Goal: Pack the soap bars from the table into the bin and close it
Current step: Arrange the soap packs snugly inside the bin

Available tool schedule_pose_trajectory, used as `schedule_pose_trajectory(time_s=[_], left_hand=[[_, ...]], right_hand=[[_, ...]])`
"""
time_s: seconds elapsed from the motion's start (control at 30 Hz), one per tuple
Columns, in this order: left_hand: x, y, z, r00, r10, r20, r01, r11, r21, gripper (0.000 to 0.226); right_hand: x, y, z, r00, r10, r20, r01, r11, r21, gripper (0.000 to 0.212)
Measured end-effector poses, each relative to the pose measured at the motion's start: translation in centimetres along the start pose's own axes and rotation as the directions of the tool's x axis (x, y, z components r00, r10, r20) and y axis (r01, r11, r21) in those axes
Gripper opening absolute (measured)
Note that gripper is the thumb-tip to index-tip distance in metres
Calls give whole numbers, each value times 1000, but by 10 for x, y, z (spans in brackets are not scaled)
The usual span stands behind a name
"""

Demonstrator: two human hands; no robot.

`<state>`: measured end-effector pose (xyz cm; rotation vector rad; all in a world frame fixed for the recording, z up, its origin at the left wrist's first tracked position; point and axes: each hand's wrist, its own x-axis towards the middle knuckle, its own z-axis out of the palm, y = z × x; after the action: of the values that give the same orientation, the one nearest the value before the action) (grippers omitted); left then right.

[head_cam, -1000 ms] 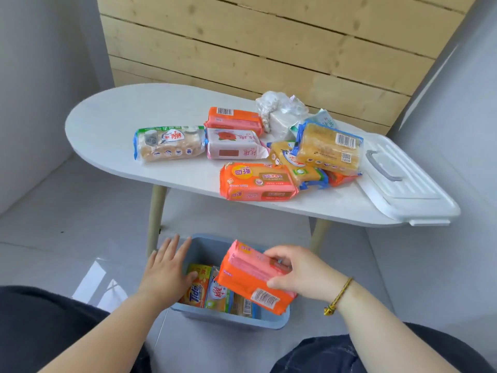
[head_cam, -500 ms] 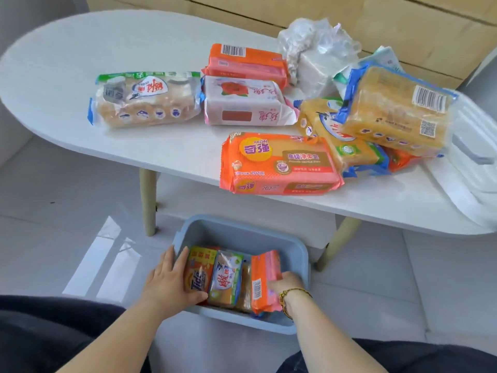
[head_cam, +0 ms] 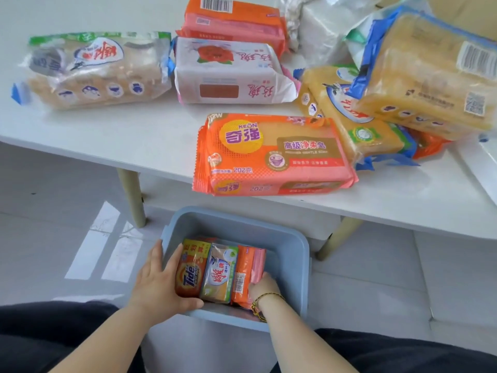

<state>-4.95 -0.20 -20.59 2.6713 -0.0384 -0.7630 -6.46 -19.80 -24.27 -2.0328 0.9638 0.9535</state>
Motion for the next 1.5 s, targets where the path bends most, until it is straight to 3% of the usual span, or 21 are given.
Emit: schedule_pose_trajectory(time_s=[0.1,0.23,0.3,0.37,0.43,0.53,0.67,0.83,1.03,1.37,1.5], left_hand=[[0,0,0,1000,-2,8,2,1000,7,123],[0,0,-1,1000,-2,14,2,1000,16,123],[1,0,-1,1000,-5,16,5,1000,17,122],[1,0,0,1000,-7,13,6,1000,26,121],[1,1,1,1000,-8,10,8,999,40,120],[1,1,1,1000,-10,10,10,999,47,120],[2,-1,3,1000,-14,9,14,998,63,121],[4,-2,5,1000,-27,11,26,997,79,121],[5,0,3,999,-33,-2,33,991,128,121],[6,-1,3,1000,-26,-8,27,993,118,122],[5,-1,0,999,-18,29,16,996,85,122]], right_hand=[[2,-1,1,998,45,44,-40,992,-121,42],[3,2,3,991,34,131,-27,998,-56,46],[3,4,5,997,43,68,-45,998,34,56],[1,4,5,996,-3,-87,10,996,84,73],[-3,1,6,969,-187,-159,175,981,-85,79],[-2,-3,12,921,-388,-30,357,873,-333,79],[11,-7,8,884,-463,70,422,724,-546,92],[25,-16,0,883,-443,156,453,718,-528,102],[20,-14,10,875,-467,124,459,722,-518,84],[16,-10,2,885,-424,192,457,709,-537,88],[-1,-1,-12,829,-558,42,491,690,-532,63]])
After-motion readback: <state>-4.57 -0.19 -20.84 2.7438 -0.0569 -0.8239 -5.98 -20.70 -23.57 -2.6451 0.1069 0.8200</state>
